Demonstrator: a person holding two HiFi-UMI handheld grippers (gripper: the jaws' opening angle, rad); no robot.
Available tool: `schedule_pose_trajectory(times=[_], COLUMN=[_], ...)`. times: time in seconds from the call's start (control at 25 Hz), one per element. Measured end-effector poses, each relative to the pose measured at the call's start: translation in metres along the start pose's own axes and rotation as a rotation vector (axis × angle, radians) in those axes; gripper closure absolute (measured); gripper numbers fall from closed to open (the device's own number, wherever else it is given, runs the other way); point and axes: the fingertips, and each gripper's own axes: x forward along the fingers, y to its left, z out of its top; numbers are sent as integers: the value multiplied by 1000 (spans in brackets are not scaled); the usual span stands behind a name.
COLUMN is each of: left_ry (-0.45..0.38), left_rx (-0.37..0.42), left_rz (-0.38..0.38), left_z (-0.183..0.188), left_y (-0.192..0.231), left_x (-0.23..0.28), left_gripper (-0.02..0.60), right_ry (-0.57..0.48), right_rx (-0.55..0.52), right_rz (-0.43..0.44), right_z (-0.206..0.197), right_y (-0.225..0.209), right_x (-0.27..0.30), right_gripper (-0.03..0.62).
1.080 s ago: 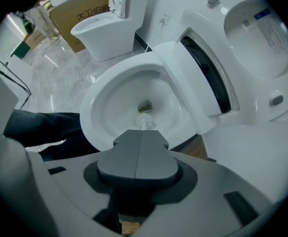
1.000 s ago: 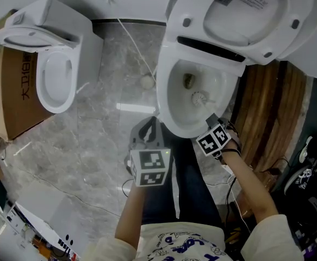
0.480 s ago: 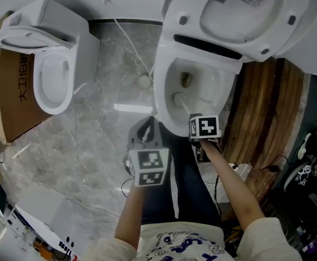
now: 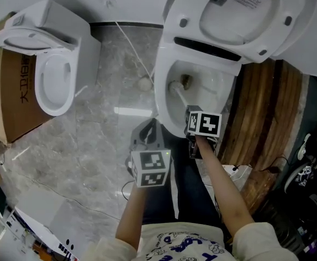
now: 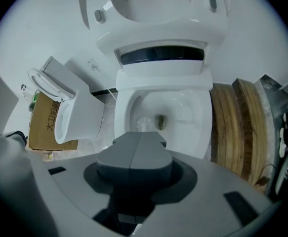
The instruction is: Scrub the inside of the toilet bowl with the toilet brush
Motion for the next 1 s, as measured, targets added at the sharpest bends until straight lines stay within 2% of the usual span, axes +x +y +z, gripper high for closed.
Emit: schedule_pose_trajectory(times=[0.2,0.4,1.0], left_ry=[-25,-64,-293], left_rx=[-5,-14,-13], left_rz=[29,49,98], left_z=[8,23,120], left_y=[11,20,24], left_x=[-11,-28,-132], left_gripper=[580,580,580], right_ry=[-78,-178,-512], right_rx=[-35,-64,-168], right_rz=[-22,-26,25], right_z=[17,32,82], right_y=[5,10,55], right_x=[-27,-78,-263], right_gripper=[422,422,422])
